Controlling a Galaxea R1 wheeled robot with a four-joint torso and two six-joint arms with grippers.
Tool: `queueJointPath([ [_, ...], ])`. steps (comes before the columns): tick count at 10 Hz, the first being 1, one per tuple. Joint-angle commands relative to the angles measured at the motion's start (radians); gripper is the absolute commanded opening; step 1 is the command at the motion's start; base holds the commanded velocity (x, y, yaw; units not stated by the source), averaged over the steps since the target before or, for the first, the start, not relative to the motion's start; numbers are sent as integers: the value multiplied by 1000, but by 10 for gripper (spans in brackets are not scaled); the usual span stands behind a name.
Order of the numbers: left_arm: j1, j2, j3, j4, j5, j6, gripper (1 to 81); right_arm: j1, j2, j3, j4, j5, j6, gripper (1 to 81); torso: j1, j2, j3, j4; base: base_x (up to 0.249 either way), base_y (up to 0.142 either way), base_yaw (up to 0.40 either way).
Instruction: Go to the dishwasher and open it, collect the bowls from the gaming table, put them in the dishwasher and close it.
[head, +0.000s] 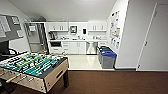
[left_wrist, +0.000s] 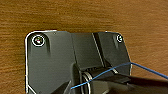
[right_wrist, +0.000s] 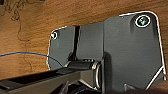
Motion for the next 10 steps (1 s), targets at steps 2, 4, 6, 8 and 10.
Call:
queueJointPath([
  [2,-73,-11,17,10,49,8,811,67,-9,13,4,-43,-2,811,1,0,0,0,125,0,0],
  [4,-73,-11,17,9,49,8,811,67,-7,13,4,-43,-4,811,2,1,0,0,139,0,0],
  [6,-73,-11,17,9,49,8,811,70,-9,13,4,-43,-4,811,2,1,0,0,144,0,0],
  [8,-73,-14,11,1,47,7,811,73,-7,10,4,-43,-4,811,3,1,0,0,147,0,0],
  [10,-73,-20,10,0,47,7,811,73,-6,10,4,-43,-4,811,3,1,0,0,147,0,0],
])
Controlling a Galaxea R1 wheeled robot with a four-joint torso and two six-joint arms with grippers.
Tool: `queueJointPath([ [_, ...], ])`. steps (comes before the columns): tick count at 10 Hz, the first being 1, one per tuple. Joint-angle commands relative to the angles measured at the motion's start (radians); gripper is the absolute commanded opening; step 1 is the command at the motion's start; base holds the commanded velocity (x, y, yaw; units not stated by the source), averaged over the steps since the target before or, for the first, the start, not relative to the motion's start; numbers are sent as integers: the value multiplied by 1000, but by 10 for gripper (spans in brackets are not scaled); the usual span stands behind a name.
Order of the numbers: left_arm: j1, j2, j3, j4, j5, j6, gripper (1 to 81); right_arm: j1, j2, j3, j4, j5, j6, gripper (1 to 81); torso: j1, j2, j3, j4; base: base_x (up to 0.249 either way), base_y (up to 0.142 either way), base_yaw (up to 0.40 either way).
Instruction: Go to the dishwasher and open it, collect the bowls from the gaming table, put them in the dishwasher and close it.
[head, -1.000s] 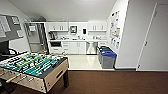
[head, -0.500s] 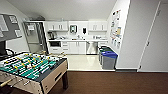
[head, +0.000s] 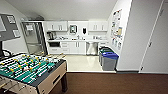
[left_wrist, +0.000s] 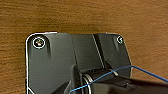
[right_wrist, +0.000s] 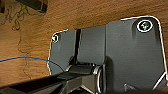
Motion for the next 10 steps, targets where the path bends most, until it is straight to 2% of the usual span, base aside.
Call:
queueJointPath([
  [1,-62,-20,10,-2,51,6,811,51,-11,10,2,-48,-4,811,0,0,0,0,147,0,0],
  [10,-60,-18,16,-1,51,-4,811,54,-9,1,11,-48,-2,811,1,0,0,0,151,0,0],
])
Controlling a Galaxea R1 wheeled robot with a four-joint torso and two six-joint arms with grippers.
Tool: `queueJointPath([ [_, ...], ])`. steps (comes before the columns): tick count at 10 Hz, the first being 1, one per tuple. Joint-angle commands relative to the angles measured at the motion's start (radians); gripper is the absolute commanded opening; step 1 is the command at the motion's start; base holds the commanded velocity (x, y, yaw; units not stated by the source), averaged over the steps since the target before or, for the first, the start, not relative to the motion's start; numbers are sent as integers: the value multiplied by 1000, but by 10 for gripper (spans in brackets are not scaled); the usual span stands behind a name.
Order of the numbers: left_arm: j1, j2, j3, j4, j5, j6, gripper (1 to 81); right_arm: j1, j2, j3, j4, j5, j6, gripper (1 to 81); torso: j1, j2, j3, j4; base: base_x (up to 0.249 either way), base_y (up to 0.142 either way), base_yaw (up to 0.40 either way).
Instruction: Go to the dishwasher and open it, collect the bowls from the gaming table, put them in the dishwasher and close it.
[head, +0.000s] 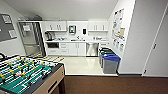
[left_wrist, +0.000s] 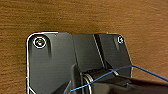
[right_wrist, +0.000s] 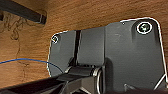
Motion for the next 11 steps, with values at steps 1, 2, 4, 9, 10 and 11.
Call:
queueJointPath([
  [1,-64,-16,17,0,51,2,811,50,-16,13,11,-50,-2,811,0,0,0,0,136,0,0],
  [2,-63,-16,17,0,51,0,811,52,-16,14,11,-48,-2,811,0,0,0,0,137,0,0],
  [4,-63,-15,17,4,49,2,811,52,-16,13,9,-48,-2,811,0,0,0,0,149,0,0],
  [9,-63,-15,17,8,46,2,811,53,-19,13,9,-48,-2,811,0,0,0,0,182,0,0],
  [10,-64,-15,17,8,46,2,811,55,-17,13,9,-48,-2,811,0,0,0,0,186,0,0],
  [11,-63,-15,17,8,46,2,811,53,-17,13,8,-48,-2,811,0,0,0,0,186,0,0],
])
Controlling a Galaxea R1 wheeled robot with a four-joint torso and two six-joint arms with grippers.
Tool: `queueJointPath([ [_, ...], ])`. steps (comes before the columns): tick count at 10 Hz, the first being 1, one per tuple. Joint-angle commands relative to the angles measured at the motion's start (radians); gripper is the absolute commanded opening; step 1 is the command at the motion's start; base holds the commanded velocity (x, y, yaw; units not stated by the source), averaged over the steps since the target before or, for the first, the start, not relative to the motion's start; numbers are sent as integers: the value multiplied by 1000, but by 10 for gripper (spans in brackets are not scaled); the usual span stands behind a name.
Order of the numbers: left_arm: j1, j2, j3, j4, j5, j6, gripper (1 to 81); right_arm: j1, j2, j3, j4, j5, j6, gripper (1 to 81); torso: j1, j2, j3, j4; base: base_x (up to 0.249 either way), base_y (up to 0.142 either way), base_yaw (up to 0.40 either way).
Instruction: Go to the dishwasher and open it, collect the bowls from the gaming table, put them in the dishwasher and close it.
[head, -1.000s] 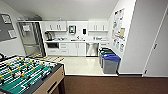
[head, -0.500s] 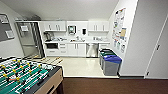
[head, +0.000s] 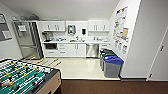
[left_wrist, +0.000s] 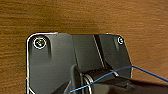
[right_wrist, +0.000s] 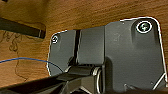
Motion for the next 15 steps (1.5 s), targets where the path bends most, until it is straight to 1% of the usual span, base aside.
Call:
queueJointPath([
  [1,-62,-15,16,7,51,2,811,54,-14,13,7,-48,-2,811,0,0,0,0,186,0,0],
  [15,-63,-16,16,9,54,2,811,61,-14,13,3,-49,-4,811,0,0,0,0,188,0,0],
])
